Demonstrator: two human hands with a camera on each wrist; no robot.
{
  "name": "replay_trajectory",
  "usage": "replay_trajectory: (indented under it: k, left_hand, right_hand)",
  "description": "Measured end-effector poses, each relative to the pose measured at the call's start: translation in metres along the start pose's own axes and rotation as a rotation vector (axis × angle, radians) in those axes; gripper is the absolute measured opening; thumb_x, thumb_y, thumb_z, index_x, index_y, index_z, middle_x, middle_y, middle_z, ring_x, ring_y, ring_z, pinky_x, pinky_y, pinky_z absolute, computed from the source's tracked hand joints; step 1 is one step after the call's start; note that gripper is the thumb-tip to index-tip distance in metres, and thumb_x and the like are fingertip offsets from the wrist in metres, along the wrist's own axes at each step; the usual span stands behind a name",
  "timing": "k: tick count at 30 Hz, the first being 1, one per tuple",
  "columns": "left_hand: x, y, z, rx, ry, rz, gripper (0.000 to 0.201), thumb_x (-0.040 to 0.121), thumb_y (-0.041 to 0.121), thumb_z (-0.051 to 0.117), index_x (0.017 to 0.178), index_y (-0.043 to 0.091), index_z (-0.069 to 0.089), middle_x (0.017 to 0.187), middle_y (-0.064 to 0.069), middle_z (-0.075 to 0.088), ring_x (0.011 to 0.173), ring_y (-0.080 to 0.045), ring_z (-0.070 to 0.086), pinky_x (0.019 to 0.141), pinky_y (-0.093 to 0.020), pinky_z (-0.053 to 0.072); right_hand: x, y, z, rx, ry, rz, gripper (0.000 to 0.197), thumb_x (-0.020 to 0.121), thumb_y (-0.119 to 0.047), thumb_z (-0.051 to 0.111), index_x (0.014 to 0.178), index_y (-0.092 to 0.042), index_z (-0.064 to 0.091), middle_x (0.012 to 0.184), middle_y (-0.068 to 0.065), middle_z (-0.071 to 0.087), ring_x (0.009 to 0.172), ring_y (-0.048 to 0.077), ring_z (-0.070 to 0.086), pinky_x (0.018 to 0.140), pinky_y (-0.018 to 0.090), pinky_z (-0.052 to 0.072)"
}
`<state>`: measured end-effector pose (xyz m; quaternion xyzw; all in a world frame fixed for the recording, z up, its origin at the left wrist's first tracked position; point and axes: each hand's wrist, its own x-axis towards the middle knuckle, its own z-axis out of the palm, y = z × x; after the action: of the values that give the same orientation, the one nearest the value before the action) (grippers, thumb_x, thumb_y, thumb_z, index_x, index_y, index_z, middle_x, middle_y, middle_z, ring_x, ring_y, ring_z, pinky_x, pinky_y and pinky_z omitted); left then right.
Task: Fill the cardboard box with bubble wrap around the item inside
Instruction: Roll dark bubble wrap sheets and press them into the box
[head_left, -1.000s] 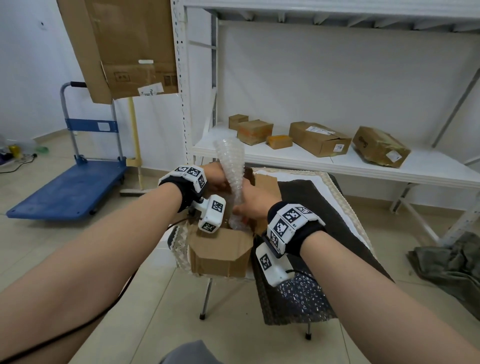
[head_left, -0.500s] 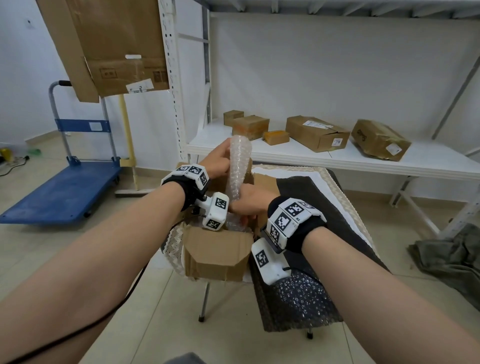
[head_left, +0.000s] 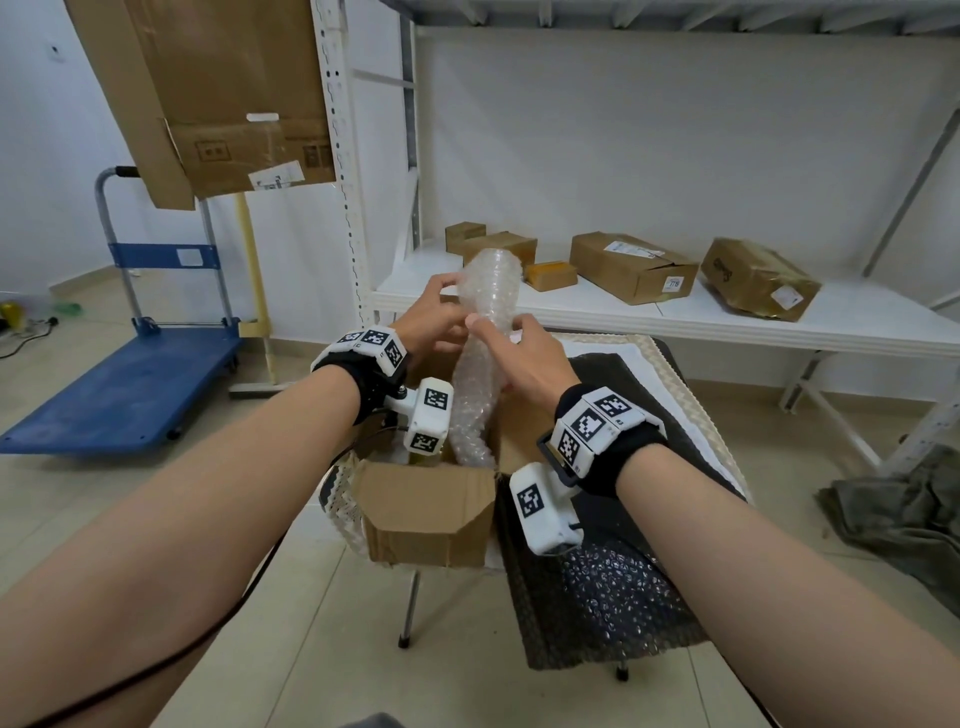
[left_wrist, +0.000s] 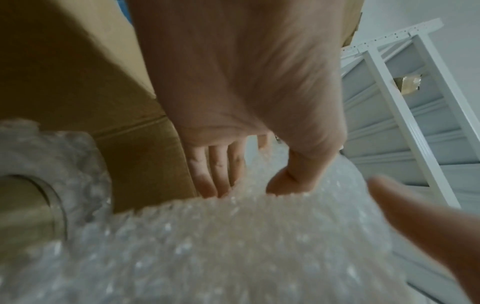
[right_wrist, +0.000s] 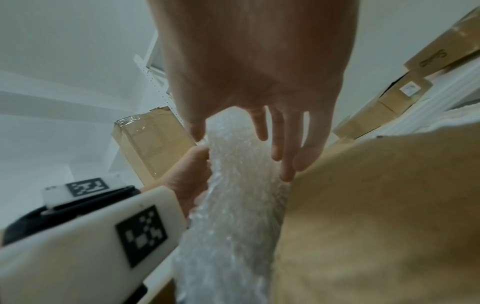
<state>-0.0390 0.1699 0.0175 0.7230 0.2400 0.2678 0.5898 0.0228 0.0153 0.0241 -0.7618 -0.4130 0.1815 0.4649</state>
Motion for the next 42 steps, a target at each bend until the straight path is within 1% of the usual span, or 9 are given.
replay_trajectory:
  k: [5, 8, 12, 18, 24, 26, 29, 35, 42]
  left_hand:
    - [-0.004, 0.011, 0.006, -0.003, -0.118, -0.062, 0.052, 0.093, 0.052, 0.041, 0.129, 0.016, 0.051, 0.108, -0.008, 0.070, 0.090, -0.023, 0.066, 0.076, -0.033, 0.051]
    - [0.000, 0.009, 0.006, 0.062, -0.019, -0.058, 0.028, 0.099, 0.040, 0.043, 0.117, 0.019, 0.043, 0.093, -0.011, 0.064, 0.073, -0.020, 0.060, 0.064, -0.031, 0.048]
    - [0.002, 0.004, 0.000, 0.027, -0.018, -0.056, 0.030, 0.092, 0.016, 0.059, 0.104, 0.022, 0.033, 0.066, -0.004, 0.052, 0.050, -0.015, 0.048, 0.048, -0.029, 0.038]
    - [-0.003, 0.006, -0.009, 0.150, -0.110, 0.010, 0.010, 0.093, 0.004, 0.055, 0.099, 0.011, 0.057, 0.093, -0.019, 0.064, 0.081, -0.026, 0.058, 0.065, -0.032, 0.047]
    - [-0.001, -0.001, -0.022, 0.289, -0.019, -0.089, 0.028, 0.091, 0.028, 0.051, 0.102, 0.008, 0.067, 0.113, -0.016, 0.068, 0.103, -0.034, 0.065, 0.097, -0.051, 0.050]
    - [0.000, -0.003, -0.024, 0.329, 0.018, -0.133, 0.041, 0.088, 0.041, 0.043, 0.101, 0.010, 0.067, 0.115, -0.016, 0.067, 0.104, -0.030, 0.063, 0.102, -0.051, 0.046]
    - [-0.009, -0.002, -0.021, 0.283, 0.032, -0.205, 0.037, 0.084, 0.045, 0.040, 0.085, 0.015, 0.063, 0.102, -0.014, 0.066, 0.091, -0.028, 0.059, 0.090, -0.041, 0.044]
    - [-0.008, -0.004, -0.018, 0.304, 0.022, -0.199, 0.045, 0.098, 0.041, 0.031, 0.090, 0.015, 0.067, 0.101, -0.012, 0.069, 0.096, -0.028, 0.062, 0.098, -0.041, 0.043]
    - [-0.006, -0.014, -0.012, 0.572, -0.029, -0.239, 0.033, 0.097, 0.019, 0.035, 0.088, 0.010, 0.065, 0.085, -0.009, 0.061, 0.076, -0.026, 0.056, 0.066, -0.032, 0.049]
  right_hand:
    - [0.010, 0.003, -0.005, 0.024, 0.060, -0.066, 0.054, 0.086, -0.047, 0.063, 0.128, -0.014, 0.055, 0.120, 0.006, 0.065, 0.106, 0.023, 0.063, 0.088, 0.048, 0.057]
    - [0.012, 0.004, -0.004, -0.097, -0.027, -0.131, 0.033, 0.088, -0.035, 0.065, 0.116, -0.017, 0.061, 0.110, 0.003, 0.068, 0.101, 0.021, 0.065, 0.090, 0.045, 0.056]
    - [0.010, 0.003, 0.002, -0.233, -0.192, -0.187, 0.069, 0.074, -0.040, 0.078, 0.133, -0.018, 0.047, 0.114, 0.002, 0.066, 0.103, 0.019, 0.063, 0.092, 0.039, 0.053]
    - [0.017, 0.004, 0.010, -0.381, -0.140, -0.171, 0.069, 0.078, -0.026, 0.078, 0.135, -0.009, 0.043, 0.126, 0.012, 0.055, 0.114, 0.029, 0.056, 0.093, 0.043, 0.051]
    - [0.014, 0.006, 0.010, -0.170, 0.131, -0.298, 0.088, 0.074, -0.003, 0.077, 0.141, -0.028, 0.026, 0.123, 0.009, 0.048, 0.090, 0.027, 0.063, 0.082, 0.045, 0.057]
    - [0.013, 0.005, 0.007, -0.277, 0.157, -0.347, 0.094, 0.073, -0.007, 0.078, 0.148, -0.030, 0.026, 0.138, 0.007, 0.031, 0.104, 0.029, 0.059, 0.088, 0.040, 0.055]
    - [0.016, 0.005, 0.002, -0.411, 0.084, -0.357, 0.075, 0.077, -0.021, 0.078, 0.142, -0.019, 0.041, 0.151, 0.006, 0.030, 0.135, 0.025, 0.037, 0.108, 0.036, 0.037]
    - [0.018, 0.006, 0.004, -0.294, 0.016, -0.258, 0.049, 0.079, -0.023, 0.075, 0.117, -0.019, 0.044, 0.104, 0.007, 0.060, 0.092, 0.024, 0.058, 0.080, 0.039, 0.053]
    - [0.029, 0.005, 0.007, -0.483, 0.032, -0.206, 0.044, 0.086, -0.013, 0.067, 0.117, -0.014, 0.036, 0.097, 0.014, 0.056, 0.085, 0.034, 0.058, 0.076, 0.046, 0.053]
